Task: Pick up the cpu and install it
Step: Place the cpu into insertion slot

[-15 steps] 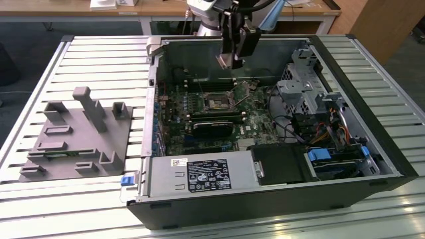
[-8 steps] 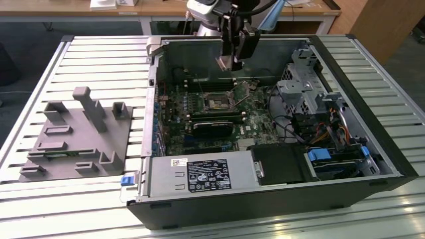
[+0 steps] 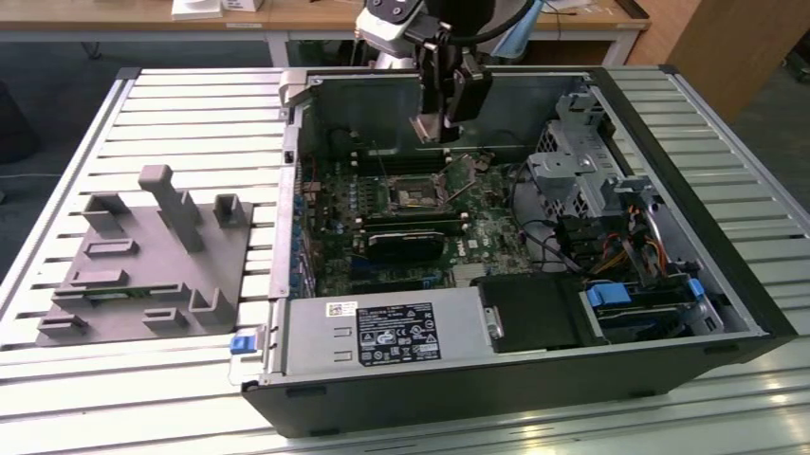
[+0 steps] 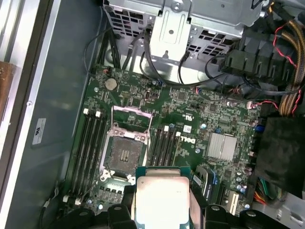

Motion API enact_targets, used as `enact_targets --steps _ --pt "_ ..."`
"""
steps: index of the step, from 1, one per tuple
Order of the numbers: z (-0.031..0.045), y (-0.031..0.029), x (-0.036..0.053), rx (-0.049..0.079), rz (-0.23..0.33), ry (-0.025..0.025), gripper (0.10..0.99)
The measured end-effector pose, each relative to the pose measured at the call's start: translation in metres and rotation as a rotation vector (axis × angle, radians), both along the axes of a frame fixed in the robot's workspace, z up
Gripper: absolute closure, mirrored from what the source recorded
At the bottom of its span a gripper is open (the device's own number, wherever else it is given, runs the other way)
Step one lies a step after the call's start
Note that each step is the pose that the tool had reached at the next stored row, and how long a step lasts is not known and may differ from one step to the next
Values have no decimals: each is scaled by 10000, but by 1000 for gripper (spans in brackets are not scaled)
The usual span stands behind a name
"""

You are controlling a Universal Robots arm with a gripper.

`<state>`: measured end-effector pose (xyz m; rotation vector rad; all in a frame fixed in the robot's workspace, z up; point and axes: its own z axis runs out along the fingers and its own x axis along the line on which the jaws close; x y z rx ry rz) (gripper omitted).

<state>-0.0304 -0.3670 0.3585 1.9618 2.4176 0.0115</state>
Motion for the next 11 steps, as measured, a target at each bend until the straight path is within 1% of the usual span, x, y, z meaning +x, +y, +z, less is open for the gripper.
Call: enact_targets --steps 4,9,11 --pt "-51 0 0 0 -8 47 549" --pt "-94 0 0 1 -16 70 549" --pt "-110 0 1 0 -17 97 549"
